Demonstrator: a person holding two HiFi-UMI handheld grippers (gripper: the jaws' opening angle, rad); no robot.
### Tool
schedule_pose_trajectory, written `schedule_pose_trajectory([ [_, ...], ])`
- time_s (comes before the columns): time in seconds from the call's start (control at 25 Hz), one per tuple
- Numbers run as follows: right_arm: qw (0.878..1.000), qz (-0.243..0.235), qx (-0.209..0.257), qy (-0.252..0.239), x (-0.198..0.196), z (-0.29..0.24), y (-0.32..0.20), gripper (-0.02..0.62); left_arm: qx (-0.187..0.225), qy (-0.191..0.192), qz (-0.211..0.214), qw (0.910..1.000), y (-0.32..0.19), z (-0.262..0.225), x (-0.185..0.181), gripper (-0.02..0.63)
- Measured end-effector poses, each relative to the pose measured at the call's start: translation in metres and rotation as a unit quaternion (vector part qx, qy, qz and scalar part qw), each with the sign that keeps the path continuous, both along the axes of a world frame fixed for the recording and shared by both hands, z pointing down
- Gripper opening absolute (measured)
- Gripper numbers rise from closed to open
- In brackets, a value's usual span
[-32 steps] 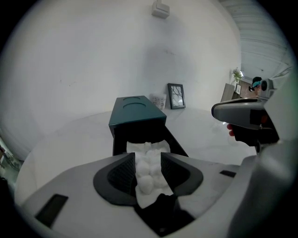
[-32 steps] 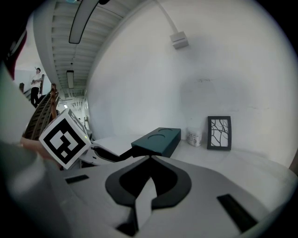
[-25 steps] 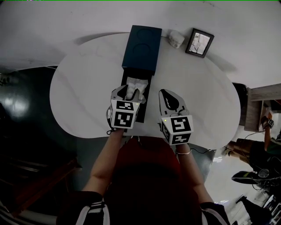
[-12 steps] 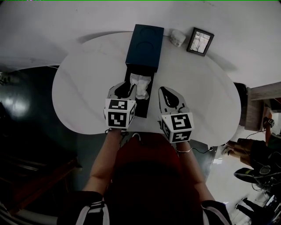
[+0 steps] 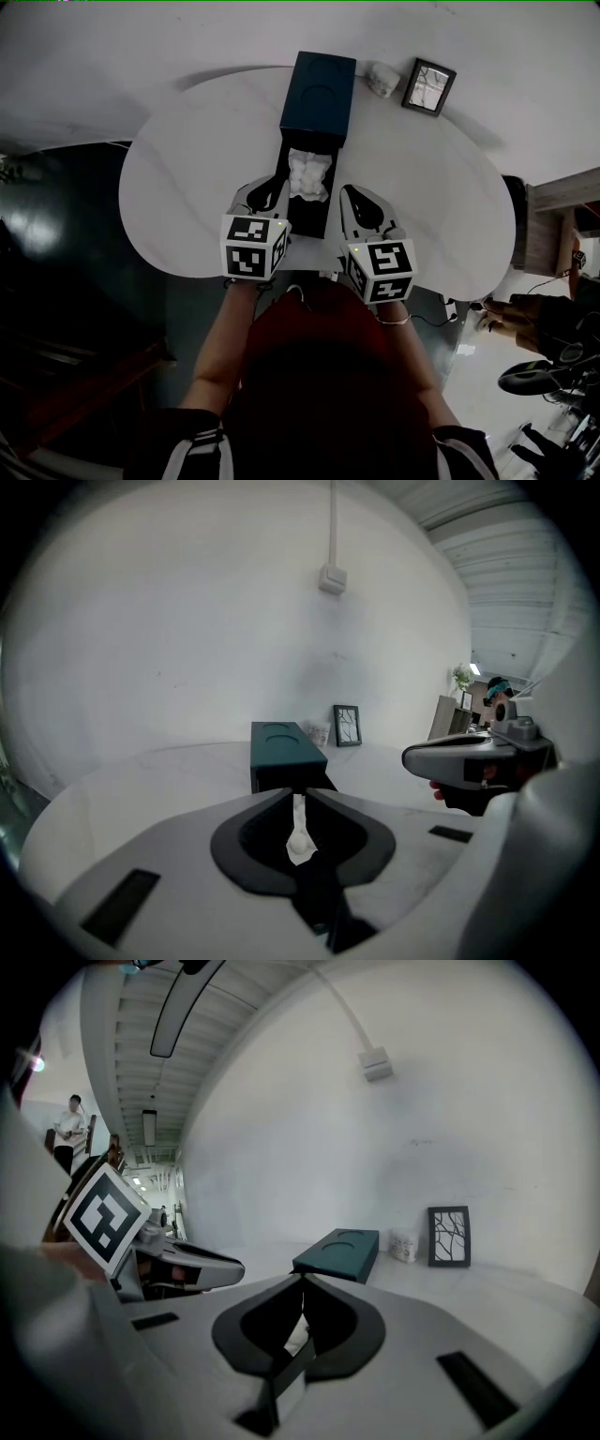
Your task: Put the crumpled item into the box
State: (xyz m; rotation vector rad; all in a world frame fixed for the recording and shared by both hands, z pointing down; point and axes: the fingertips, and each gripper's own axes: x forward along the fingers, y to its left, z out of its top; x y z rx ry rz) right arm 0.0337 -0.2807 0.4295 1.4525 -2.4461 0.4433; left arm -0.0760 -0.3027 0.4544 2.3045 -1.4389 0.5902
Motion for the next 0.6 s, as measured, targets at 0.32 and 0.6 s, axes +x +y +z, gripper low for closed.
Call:
schedule_pose_trajectory([
  [0.32, 1.0, 0.015, 0.014, -0.009, -0.014, -0.014, 0.024, 0.015, 0.028, 0.03, 0.023, 0.9989, 0.025, -0.019, -0.006, 0.029],
  [0.6, 0.999, 0.035, 0.023, -0.029, -0.018, -0.023, 0.041, 0.015, 0.051, 0.066, 0.028, 0.9961, 0.044, -0.033, -0.015, 0.023],
])
